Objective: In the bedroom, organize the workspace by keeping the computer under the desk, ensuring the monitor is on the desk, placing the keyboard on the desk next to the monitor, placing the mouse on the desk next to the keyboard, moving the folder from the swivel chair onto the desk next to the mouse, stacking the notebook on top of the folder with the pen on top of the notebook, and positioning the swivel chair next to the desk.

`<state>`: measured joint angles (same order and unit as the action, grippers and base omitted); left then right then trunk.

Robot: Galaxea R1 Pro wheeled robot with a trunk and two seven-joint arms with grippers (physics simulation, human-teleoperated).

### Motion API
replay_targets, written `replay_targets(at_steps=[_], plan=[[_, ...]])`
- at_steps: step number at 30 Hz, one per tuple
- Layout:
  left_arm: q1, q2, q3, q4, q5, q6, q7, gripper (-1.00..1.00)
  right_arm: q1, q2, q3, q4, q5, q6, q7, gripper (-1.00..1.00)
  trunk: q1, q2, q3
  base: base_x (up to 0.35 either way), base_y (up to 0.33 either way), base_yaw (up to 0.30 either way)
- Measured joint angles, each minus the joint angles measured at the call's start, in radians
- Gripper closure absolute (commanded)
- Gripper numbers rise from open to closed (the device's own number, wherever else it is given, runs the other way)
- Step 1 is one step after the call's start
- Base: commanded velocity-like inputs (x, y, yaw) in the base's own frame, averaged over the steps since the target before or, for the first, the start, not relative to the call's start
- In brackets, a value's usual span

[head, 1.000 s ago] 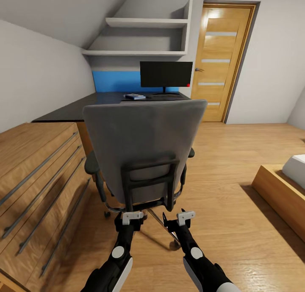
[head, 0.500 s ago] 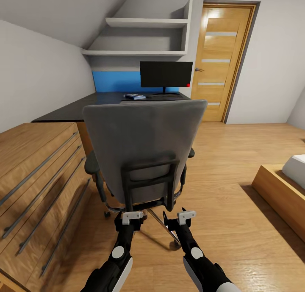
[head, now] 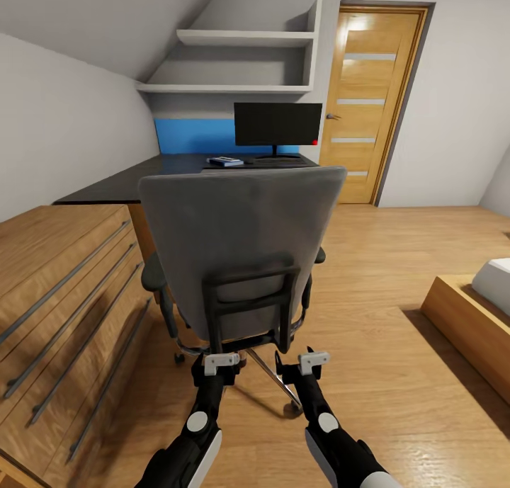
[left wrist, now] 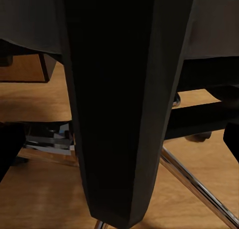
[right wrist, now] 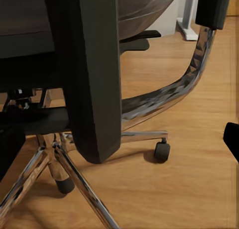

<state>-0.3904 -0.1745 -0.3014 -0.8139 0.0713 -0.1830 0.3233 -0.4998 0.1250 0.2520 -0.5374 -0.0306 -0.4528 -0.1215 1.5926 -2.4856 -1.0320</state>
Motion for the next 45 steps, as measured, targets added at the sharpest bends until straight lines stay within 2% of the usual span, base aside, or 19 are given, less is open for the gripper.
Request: replay_targets(at_steps=[13, 36, 40, 45], plan=[[0.0, 0.0, 0.0, 0.0, 0.001, 0.0, 0.0, -1.0, -0.007, 0.015, 0.001, -0.005, 0.002, 0.006, -0.07, -1.0, 0.0, 0.0, 0.0, 0.0, 0.0, 0.0], [0.0, 0.0, 0.0, 0.0, 0.001, -0.001, -0.001, -1.0, -0.012, 0.016, -0.003, -0.006, -0.002, 0.002, -0.083, -1.0, 0.0, 0.0, 0.0, 0.04, 0.0, 0.0], [0.0, 0.0, 0.0, 0.0, 0.001, -0.001, -0.001, -1.0, -0.042, 0.018, -0.004, -0.015, -0.003, 0.001, -0.118, -1.0, 0.0, 0.0, 0.0, 0.007, 0.0, 0.0], [0.0, 0.0, 0.0, 0.0, 0.0, 0.0, -0.001, -1.0, -0.059, 0.017, -0.005, -0.017, -0.005, 0.001, -0.131, -1.0, 0.0, 0.0, 0.0, 0.141, 0.0, 0.0]])
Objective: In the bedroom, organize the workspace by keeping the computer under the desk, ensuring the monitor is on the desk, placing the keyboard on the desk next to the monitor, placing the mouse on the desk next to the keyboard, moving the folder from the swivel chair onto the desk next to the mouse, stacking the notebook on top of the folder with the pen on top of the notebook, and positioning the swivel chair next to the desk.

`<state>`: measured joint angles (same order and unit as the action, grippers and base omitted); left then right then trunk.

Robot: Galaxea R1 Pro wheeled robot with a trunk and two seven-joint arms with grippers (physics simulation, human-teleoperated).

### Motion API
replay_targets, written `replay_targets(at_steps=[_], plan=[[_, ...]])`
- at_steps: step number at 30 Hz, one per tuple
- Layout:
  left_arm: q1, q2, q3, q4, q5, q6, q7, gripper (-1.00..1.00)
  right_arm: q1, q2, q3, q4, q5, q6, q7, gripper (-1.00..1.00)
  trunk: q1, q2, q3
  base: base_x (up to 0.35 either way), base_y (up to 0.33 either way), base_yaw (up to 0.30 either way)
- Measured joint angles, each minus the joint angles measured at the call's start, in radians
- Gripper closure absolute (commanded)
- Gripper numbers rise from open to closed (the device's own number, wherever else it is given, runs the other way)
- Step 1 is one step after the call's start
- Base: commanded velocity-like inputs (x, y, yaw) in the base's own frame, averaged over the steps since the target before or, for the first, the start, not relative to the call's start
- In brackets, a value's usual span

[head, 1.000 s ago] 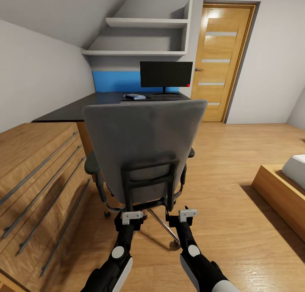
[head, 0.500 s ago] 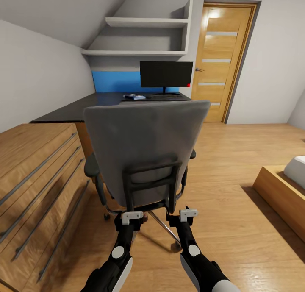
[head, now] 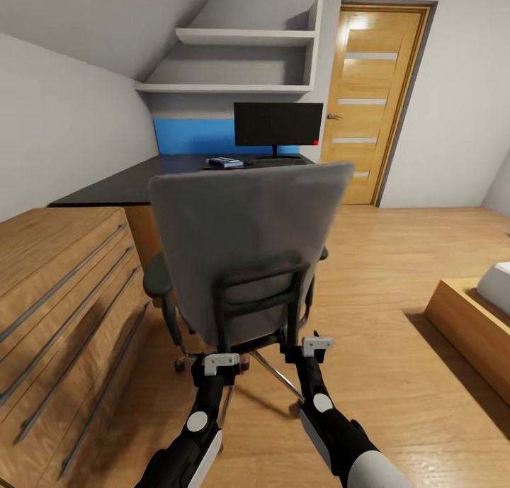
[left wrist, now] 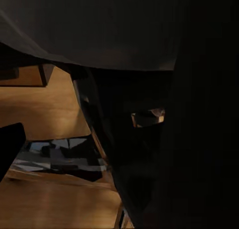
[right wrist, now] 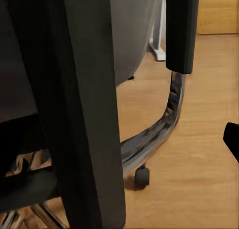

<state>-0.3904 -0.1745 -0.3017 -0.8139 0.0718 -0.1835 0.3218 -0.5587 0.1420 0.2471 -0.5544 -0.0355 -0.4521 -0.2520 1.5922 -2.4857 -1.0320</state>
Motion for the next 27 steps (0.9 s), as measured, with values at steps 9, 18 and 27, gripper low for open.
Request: replay_targets(at_steps=[9, 18, 27], plan=[[0.0, 0.0, 0.0, 0.0, 0.001, 0.0, 0.0, -1.0, -0.003, -0.001, 0.0, 0.004, -0.004, 0.0, -0.005, -1.0, 0.0, 0.0, 0.0, 0.232, 0.0, 0.0], [0.0, 0.0, 0.0, 0.002, 0.0, 0.001, 0.001, -1.0, -0.003, -0.002, -0.004, 0.012, 0.001, 0.0, -0.004, -1.0, 0.0, 0.0, 0.0, 0.033, 0.0, 0.0], [0.0, 0.0, -0.001, 0.001, -0.003, 0.001, 0.0, -1.0, -0.003, -0.003, -0.005, 0.034, 0.005, 0.003, -0.003, -1.0, 0.0, 0.0, 0.0, 0.035, -0.026, 0.0]])
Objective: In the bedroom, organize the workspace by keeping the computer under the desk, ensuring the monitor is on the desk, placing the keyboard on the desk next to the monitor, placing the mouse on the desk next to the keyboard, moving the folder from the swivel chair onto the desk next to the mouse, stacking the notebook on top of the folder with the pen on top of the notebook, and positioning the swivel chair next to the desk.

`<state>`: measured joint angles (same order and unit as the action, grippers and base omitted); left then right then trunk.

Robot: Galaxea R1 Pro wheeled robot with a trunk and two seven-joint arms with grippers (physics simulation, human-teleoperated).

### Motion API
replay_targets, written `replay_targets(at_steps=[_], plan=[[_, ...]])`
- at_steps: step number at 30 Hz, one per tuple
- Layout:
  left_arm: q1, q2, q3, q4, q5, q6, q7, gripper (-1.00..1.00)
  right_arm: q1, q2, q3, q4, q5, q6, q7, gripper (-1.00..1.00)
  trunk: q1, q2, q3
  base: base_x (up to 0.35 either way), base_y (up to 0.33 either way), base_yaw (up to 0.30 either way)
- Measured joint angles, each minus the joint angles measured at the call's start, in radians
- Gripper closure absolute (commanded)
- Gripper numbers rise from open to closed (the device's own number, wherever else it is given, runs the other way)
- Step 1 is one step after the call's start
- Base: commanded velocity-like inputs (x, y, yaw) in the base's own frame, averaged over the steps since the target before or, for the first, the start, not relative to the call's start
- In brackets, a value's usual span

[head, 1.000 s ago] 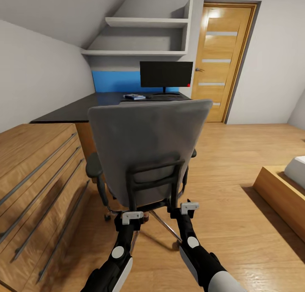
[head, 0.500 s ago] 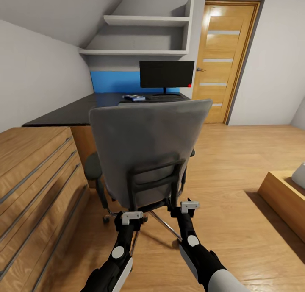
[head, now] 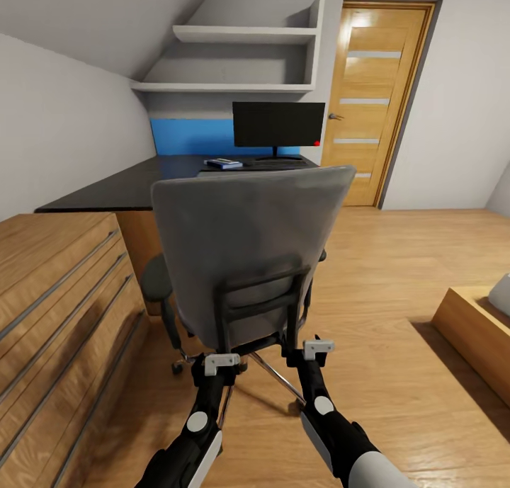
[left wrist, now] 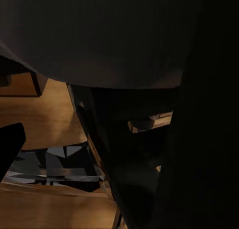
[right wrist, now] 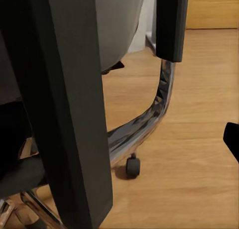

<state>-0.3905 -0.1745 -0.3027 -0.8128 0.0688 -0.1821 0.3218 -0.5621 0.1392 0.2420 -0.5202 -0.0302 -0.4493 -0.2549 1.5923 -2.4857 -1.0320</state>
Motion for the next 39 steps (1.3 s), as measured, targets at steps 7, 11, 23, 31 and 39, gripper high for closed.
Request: replay_targets(at_steps=[7, 11, 23, 31, 39], plan=[[0.0, 0.0, -0.004, 0.001, 0.002, 0.001, -0.006, -1.0, 0.0, 0.0, -0.024, 0.002, 0.013, 0.005, 0.015, -1.0, 0.0, 0.0, 0.0, 0.025, -0.022, 0.0], [0.0, 0.0, -0.005, 0.001, 0.002, 0.001, -0.006, -1.0, 0.0, 0.0, -0.021, 0.002, 0.012, 0.004, 0.011, -1.0, 0.0, 0.0, 0.0, 0.003, -0.002, 0.0], [0.0, 0.0, -0.006, 0.002, -0.001, 0.001, -0.005, -1.0, 0.0, 0.025, -0.075, 0.028, 0.018, 0.007, 0.005, -1.0, 0.0, 0.0, 0.0, 0.003, -0.009, 0.0], [0.0, 0.0, -0.006, 0.002, -0.001, 0.002, -0.005, -1.0, 0.0, 0.012, -0.077, 0.031, 0.013, 0.005, 0.043, -1.0, 0.0, 0.0, 0.0, 0.035, -0.053, 0.0], [0.0, 0.0, -0.006, 0.003, -0.001, 0.001, -0.005, -1.0, 0.0, 0.012, -0.077, 0.032, 0.013, 0.006, 0.047, -1.0, 0.0, 0.0, 0.0, 0.003, -0.006, 0.0]])
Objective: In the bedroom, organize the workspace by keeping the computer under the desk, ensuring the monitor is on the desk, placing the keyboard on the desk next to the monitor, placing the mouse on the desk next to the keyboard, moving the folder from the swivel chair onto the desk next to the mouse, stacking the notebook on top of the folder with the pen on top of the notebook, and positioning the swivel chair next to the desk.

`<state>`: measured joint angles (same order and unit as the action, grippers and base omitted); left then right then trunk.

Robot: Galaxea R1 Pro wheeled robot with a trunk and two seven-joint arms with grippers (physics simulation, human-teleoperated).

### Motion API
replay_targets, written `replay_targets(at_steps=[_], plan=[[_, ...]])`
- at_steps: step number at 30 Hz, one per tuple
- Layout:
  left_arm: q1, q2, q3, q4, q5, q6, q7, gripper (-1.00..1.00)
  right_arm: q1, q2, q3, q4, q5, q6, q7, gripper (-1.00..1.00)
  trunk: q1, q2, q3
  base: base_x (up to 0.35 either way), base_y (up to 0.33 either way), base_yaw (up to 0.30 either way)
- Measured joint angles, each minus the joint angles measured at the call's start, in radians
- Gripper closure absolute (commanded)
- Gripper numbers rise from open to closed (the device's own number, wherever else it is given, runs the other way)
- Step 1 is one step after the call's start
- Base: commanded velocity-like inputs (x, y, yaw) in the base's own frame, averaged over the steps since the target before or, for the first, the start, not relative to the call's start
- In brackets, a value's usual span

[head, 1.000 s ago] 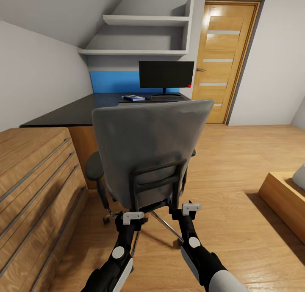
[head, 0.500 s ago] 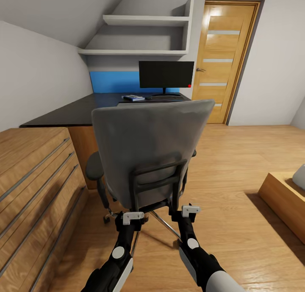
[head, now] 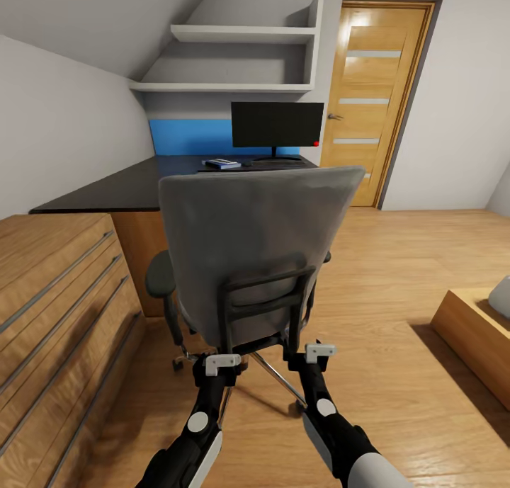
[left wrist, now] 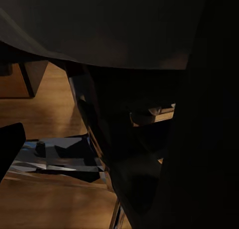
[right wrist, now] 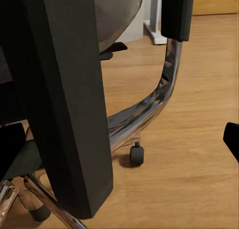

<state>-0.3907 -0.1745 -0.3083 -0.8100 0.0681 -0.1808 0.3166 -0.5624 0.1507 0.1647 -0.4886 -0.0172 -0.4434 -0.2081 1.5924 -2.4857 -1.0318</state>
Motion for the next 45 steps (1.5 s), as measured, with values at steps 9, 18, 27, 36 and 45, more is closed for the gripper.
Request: replay_targets(at_steps=[9, 18, 27, 36, 45], plan=[[0.0, 0.0, 0.0, -0.001, -0.002, 0.0, 0.001, -1.0, 0.0, 0.012, 0.001, -0.001, 0.004, 0.001, -0.039, -1.0, 0.0, 0.0, 0.0, 0.043, -0.16, 0.0], [0.0, 0.0, -0.001, -0.001, -0.001, 0.0, 0.001, -1.0, 0.0, 0.001, 0.0, -0.001, 0.001, 0.001, -0.01, -1.0, 0.0, 0.0, 0.0, 0.006, -0.068, 0.0], [0.0, 0.0, -0.003, 0.001, 0.004, 0.0, -0.002, -1.0, 0.0, 0.004, 0.0, 0.0, 0.001, 0.001, -0.028, -1.0, 0.0, 0.0, 0.0, 0.0, -0.027, 0.0], [0.0, 0.0, -0.003, 0.001, 0.005, 0.0, -0.003, -1.0, 0.0, 0.005, 0.001, -0.001, 0.002, 0.001, -0.033, -1.0, 0.0, 0.0, 0.0, -0.015, 0.0, 0.0], [0.0, 0.0, -0.003, 0.002, 0.005, 0.001, -0.003, -1.0, 0.0, 0.001, 0.0, -0.001, 0.0, 0.001, -0.024, -1.0, 0.0, 0.0, 0.0, -0.078, 0.0, 0.0]])
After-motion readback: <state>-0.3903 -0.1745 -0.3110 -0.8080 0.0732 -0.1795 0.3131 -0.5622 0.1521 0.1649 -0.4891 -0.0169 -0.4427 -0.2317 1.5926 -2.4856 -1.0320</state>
